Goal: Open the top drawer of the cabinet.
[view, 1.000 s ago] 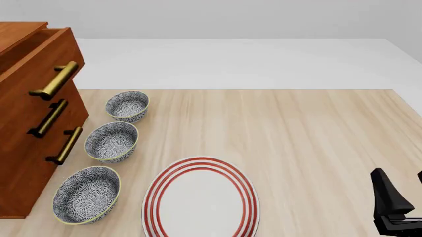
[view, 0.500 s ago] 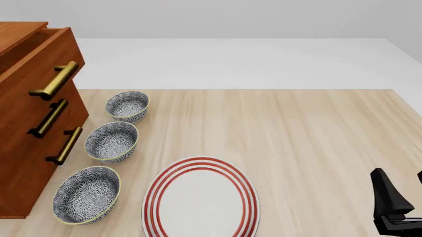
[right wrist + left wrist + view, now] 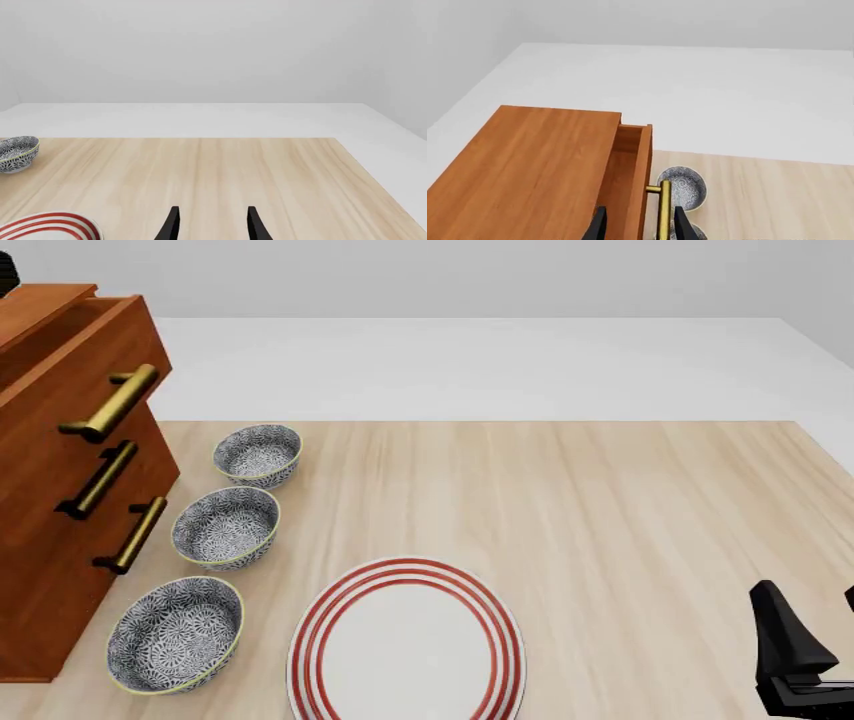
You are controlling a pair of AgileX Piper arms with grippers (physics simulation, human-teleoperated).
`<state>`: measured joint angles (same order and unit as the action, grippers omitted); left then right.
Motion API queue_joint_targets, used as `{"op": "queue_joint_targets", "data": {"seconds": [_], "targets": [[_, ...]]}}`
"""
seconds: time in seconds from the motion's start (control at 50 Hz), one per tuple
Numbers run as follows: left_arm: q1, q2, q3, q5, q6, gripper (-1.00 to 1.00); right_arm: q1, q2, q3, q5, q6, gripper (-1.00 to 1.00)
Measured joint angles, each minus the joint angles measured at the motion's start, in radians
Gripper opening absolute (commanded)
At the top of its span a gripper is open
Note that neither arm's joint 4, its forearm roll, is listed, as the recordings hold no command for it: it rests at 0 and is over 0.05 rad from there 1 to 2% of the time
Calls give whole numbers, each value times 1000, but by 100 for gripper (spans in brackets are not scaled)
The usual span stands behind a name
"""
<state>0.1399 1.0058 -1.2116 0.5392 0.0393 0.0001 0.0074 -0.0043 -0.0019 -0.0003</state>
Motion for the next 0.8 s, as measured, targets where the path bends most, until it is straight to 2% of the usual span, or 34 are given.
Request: {"op": "queue_joint_targets", "data": {"seconds": [0.8], "targets": [[-15,61,65,-49,-9,100,0,0,0,0,0,100]]}}
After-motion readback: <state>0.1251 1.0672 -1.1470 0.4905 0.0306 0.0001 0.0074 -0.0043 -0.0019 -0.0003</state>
